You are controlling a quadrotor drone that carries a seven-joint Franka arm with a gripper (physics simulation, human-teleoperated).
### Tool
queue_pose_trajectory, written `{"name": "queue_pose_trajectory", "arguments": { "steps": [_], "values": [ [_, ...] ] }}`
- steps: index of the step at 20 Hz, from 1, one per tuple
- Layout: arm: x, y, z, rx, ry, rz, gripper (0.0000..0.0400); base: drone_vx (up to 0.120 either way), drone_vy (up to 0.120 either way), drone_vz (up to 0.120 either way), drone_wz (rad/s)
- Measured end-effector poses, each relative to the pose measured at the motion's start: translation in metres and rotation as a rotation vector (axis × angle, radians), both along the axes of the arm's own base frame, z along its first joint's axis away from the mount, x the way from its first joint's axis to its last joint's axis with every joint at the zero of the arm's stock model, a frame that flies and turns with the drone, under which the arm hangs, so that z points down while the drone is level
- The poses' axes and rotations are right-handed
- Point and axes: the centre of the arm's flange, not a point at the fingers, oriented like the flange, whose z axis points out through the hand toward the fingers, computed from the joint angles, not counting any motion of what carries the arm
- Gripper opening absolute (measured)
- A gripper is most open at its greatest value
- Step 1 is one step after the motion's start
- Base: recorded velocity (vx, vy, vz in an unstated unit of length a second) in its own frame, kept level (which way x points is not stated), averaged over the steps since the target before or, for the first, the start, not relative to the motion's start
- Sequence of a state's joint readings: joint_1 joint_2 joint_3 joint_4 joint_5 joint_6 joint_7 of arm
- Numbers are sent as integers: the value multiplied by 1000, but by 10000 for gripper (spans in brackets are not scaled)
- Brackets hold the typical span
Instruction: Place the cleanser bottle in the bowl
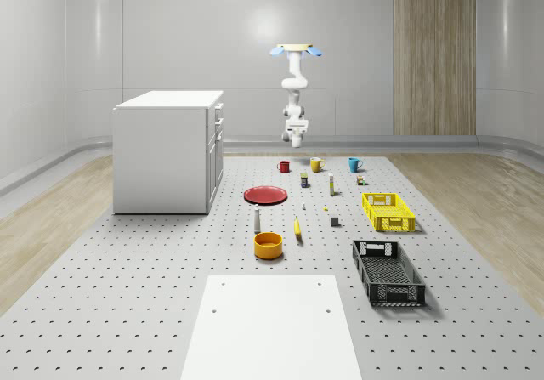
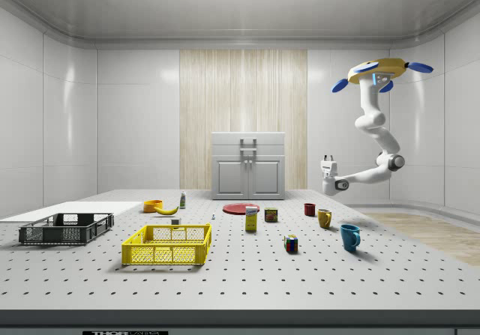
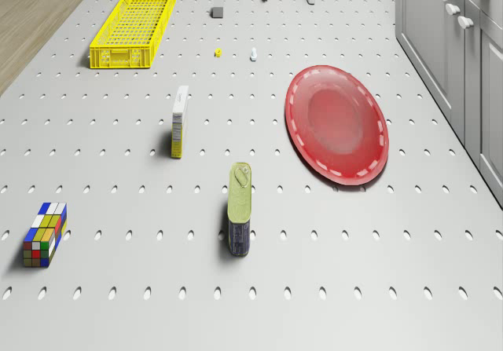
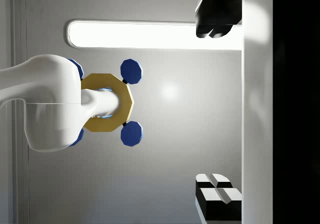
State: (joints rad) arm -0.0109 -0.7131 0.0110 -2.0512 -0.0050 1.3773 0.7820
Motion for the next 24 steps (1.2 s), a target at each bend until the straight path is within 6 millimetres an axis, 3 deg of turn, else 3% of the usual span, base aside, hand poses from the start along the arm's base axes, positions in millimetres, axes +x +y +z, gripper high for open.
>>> {"name": "queue_pose_trajectory", "arguments": {
  "steps": [15,20,24],
  "values": [
    [-1,14,-1,-142,-11,-3,400,120,-120,0,0],
    [-1,33,-6,-344,-15,-8,400,120,-120,0,0],
    [-1,61,-23,-669,-16,-17,400,120,-120,0,0]
  ]
}}
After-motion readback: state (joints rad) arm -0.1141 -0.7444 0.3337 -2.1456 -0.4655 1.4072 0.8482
